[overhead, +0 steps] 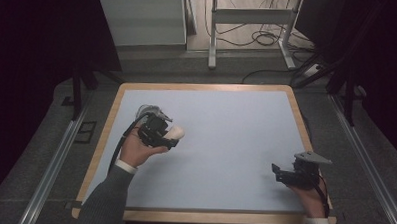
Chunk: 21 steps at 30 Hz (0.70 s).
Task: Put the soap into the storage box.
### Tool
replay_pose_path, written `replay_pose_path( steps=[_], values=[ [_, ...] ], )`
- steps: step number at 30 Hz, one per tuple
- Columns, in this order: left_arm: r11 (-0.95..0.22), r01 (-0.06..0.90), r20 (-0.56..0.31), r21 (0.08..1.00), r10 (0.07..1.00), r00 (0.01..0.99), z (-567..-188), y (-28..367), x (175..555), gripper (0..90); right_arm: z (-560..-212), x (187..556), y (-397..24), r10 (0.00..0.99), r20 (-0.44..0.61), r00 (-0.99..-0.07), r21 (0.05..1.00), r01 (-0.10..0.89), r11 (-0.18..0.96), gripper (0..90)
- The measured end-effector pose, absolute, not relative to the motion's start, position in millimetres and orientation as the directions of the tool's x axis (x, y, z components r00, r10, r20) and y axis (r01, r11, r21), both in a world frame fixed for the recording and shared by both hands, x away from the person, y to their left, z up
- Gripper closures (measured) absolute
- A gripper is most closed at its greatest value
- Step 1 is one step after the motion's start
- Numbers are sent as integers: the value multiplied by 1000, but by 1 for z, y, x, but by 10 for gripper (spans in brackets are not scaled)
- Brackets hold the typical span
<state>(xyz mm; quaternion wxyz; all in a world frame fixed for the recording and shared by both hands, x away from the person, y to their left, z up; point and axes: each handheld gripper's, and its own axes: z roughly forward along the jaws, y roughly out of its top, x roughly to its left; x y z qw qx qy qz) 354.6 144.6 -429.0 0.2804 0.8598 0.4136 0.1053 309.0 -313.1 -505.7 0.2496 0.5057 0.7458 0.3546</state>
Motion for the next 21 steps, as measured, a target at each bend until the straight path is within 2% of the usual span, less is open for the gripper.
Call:
replay_pose_path(
  steps=[21],
  values=[
    [-473, 689, -47, 549, 806, 590, -429, 165, 374, 496, -507, 310, -314, 934, -16, -357, 779, 582, 235, 61]
  ],
)
